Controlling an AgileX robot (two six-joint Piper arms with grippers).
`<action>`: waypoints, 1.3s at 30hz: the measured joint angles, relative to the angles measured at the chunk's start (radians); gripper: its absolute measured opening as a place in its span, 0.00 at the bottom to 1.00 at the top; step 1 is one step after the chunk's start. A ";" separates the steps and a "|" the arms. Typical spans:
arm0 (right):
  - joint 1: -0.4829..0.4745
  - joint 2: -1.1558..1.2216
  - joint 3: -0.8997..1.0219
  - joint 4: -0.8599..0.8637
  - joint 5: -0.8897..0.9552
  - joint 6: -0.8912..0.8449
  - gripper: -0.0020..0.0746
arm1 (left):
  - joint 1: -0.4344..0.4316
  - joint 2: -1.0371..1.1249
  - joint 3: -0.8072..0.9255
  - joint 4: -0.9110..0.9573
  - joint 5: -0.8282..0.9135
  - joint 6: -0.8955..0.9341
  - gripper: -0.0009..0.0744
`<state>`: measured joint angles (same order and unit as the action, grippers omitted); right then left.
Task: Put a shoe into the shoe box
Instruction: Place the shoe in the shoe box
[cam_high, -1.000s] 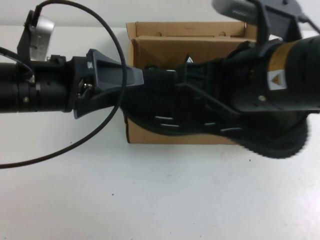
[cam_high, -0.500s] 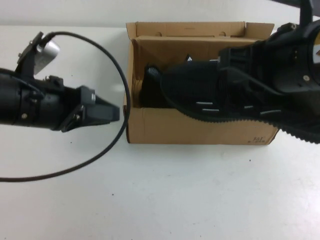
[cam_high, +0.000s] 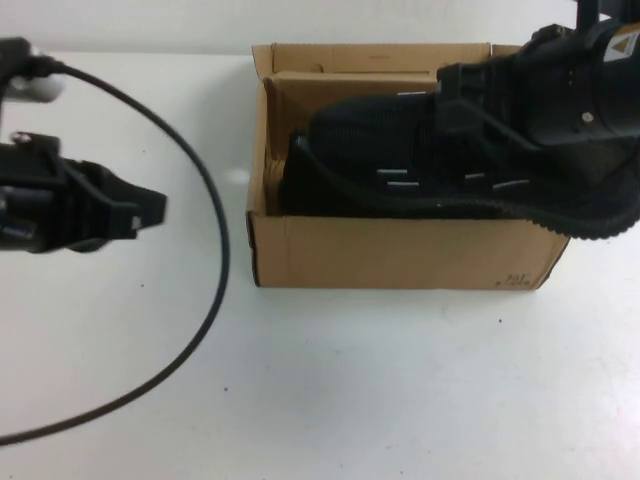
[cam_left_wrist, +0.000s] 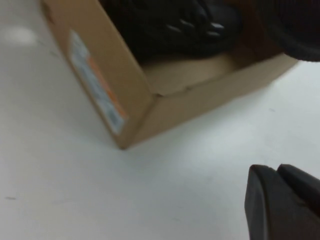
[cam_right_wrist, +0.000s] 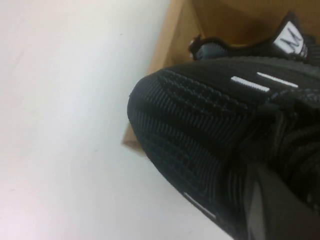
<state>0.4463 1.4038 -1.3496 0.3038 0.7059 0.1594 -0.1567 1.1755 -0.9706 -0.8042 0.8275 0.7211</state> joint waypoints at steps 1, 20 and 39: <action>-0.008 0.016 0.000 0.008 -0.010 -0.021 0.02 | 0.000 -0.021 0.000 0.034 -0.018 -0.013 0.01; -0.071 0.431 -0.352 0.223 0.111 -0.233 0.02 | 0.000 -0.189 0.000 0.316 -0.058 -0.186 0.01; -0.123 0.585 -0.354 0.378 0.285 -0.343 0.02 | 0.000 -0.189 0.000 0.318 -0.049 -0.189 0.01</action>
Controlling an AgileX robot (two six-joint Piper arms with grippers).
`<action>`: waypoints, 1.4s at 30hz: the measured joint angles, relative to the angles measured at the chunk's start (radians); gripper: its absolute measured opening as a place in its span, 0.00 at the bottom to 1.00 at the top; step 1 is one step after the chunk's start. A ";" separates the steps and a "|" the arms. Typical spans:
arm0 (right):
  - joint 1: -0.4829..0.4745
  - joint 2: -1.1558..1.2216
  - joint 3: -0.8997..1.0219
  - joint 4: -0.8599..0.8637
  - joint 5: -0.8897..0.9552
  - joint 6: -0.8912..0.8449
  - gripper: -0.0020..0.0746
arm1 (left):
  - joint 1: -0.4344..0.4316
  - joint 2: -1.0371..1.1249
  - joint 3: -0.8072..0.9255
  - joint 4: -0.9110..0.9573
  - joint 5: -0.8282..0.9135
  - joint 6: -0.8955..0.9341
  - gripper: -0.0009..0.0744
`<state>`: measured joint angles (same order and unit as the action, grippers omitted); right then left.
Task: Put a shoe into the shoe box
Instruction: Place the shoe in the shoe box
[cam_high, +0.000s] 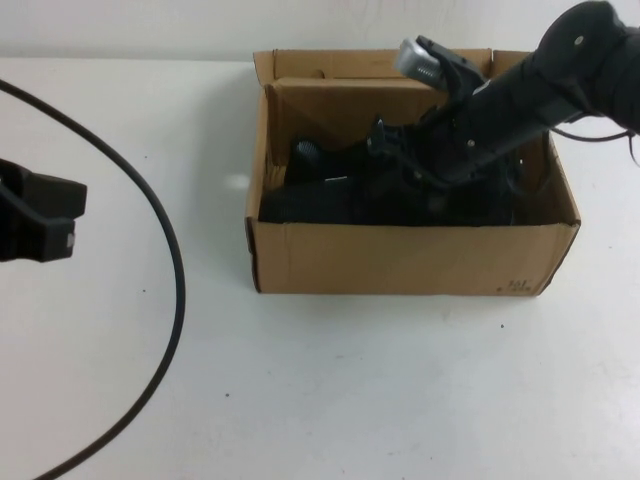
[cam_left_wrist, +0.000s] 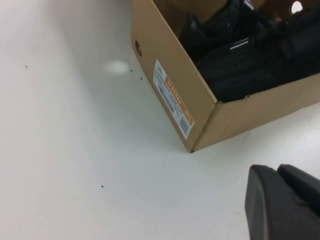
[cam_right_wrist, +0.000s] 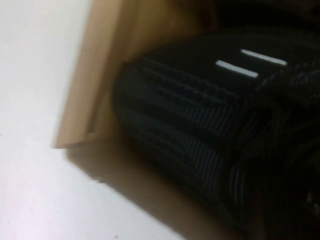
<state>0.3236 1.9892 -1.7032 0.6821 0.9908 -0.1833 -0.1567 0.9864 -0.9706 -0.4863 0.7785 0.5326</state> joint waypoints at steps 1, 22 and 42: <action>-0.002 0.009 0.000 0.000 0.000 0.000 0.02 | 0.000 0.000 0.000 0.000 0.000 0.000 0.01; -0.004 0.062 0.000 -0.011 0.020 0.065 0.02 | 0.000 0.000 0.000 0.000 0.000 -0.010 0.01; -0.004 0.042 0.000 -0.074 -0.002 0.072 0.06 | 0.000 0.000 0.000 -0.002 0.000 -0.019 0.01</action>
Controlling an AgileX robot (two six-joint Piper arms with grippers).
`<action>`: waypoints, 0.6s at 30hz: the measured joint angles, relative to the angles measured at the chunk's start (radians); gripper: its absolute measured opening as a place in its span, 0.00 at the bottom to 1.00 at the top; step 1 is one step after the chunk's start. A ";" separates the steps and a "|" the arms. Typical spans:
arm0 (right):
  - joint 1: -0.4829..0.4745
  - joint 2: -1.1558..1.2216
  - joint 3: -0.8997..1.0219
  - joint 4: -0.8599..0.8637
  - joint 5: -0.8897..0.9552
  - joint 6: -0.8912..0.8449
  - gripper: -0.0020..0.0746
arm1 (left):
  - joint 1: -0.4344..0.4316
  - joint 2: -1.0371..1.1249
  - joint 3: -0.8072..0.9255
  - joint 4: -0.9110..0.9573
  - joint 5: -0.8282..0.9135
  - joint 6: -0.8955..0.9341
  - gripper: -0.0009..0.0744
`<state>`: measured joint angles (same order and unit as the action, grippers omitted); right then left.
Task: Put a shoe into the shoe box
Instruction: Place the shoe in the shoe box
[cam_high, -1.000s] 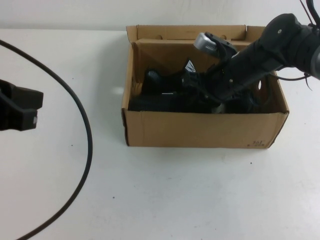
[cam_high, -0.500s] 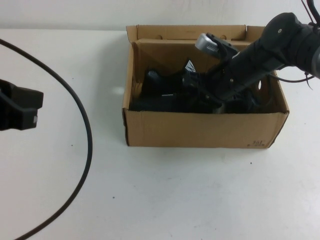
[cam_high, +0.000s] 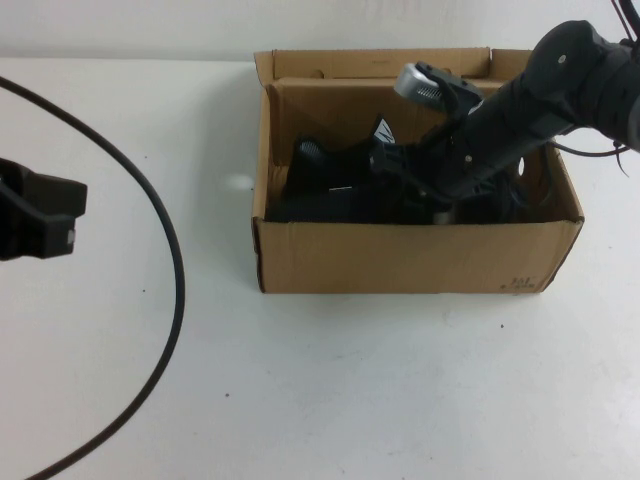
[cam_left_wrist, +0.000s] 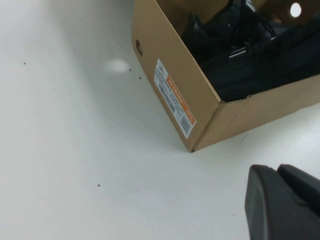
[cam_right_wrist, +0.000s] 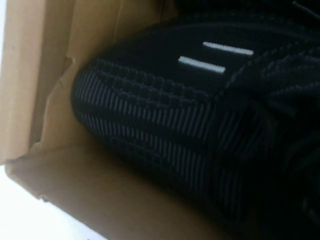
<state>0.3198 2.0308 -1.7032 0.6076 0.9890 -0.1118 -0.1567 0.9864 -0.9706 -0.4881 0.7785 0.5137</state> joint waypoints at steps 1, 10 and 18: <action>0.000 0.000 0.000 -0.004 0.000 0.000 0.09 | 0.000 0.000 0.000 -0.002 0.000 -0.002 0.01; 0.000 -0.036 -0.054 -0.146 0.044 0.000 0.57 | 0.000 0.000 0.000 -0.003 0.003 -0.004 0.01; 0.000 -0.142 -0.128 -0.244 0.078 0.000 0.61 | 0.000 0.000 0.000 -0.003 0.007 -0.006 0.01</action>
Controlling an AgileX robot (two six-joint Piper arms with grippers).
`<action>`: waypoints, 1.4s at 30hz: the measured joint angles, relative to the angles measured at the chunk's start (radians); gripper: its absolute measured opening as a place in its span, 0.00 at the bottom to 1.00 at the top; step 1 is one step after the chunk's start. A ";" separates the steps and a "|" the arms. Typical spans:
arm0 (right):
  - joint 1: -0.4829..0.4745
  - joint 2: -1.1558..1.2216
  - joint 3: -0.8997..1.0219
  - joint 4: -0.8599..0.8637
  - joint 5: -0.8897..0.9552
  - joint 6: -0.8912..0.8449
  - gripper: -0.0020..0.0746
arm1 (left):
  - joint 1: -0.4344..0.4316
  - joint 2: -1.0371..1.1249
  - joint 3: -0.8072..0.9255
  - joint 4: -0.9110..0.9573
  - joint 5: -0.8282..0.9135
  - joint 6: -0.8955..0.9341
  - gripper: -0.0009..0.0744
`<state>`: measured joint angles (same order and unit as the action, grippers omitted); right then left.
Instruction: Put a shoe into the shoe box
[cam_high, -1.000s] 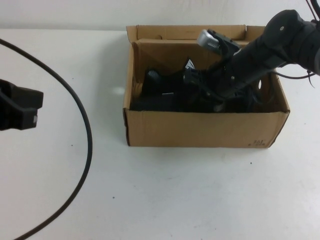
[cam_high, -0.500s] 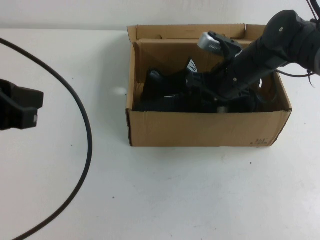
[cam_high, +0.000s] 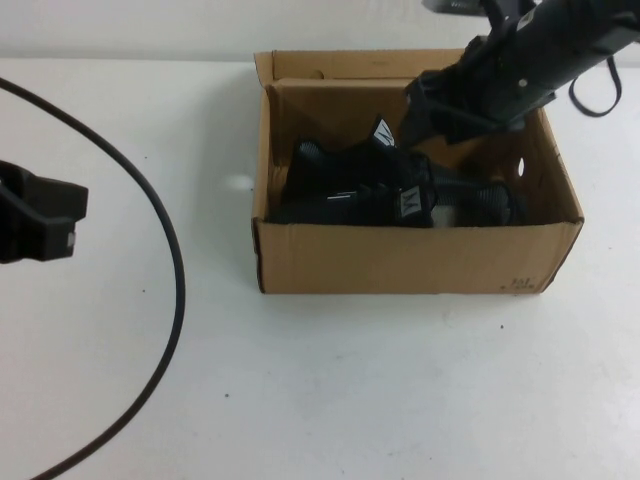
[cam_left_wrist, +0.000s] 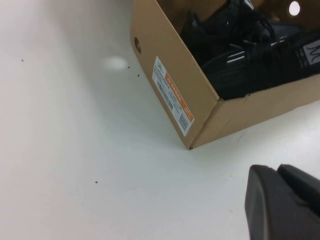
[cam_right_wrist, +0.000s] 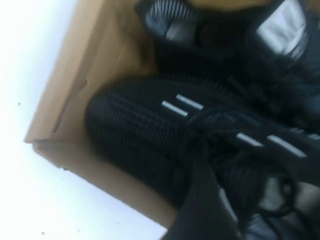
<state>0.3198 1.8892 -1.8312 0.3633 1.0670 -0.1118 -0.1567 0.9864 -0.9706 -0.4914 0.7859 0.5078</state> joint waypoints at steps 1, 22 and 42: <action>0.000 -0.017 -0.008 -0.016 0.005 0.000 0.61 | 0.000 0.000 0.000 0.000 0.005 0.000 0.01; -0.002 -0.588 0.009 -0.214 -0.033 -0.103 0.01 | 0.000 -0.002 -0.209 -0.144 0.236 0.312 0.01; -0.003 -1.481 1.224 -0.178 -0.654 -0.127 0.01 | 0.000 -0.130 -0.192 -0.214 0.309 0.254 0.01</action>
<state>0.3164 0.4079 -0.6069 0.1856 0.4130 -0.2393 -0.1567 0.8563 -1.1630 -0.7054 1.0950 0.7617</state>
